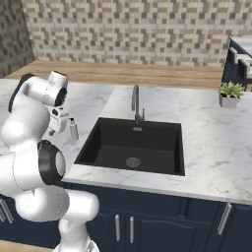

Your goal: Restock the sink supplies by placing the sponge and soap dispenser on the counter and next to the sink. Make sure the soap dispenser is upright.

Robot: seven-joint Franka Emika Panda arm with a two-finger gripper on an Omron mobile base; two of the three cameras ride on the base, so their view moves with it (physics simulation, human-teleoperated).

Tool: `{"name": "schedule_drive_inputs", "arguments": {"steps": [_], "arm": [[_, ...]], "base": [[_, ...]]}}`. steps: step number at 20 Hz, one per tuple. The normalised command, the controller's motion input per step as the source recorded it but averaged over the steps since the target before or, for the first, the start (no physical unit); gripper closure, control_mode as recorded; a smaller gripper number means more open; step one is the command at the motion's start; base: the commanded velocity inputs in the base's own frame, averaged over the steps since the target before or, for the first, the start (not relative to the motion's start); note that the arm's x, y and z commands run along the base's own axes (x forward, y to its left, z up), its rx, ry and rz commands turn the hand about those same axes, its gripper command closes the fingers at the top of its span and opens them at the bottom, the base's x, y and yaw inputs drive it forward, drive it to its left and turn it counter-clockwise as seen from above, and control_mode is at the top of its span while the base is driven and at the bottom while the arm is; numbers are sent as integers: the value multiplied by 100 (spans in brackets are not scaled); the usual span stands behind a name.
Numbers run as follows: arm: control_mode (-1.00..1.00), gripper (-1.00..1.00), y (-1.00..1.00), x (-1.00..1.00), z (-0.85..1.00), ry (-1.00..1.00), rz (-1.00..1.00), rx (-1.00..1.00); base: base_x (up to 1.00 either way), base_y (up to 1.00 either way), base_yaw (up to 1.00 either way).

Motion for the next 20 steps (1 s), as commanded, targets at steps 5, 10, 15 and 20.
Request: {"name": "schedule_drive_inputs", "arguments": {"steps": [5, 10, 15, 20], "arm": [[-100, -100, -78, -84, -2, -48, 26, -19], [-100, -100, -85, -75, -10, -42, 26, -9], [-100, -100, -82, -46, -25, -23, 25, 0], [-100, -100, -16, 0, -7, -1, 6, 1]], "base": [[0, 0, 0], [0, 0, 0], [0, 0, 0], [0, 0, 0]]}}
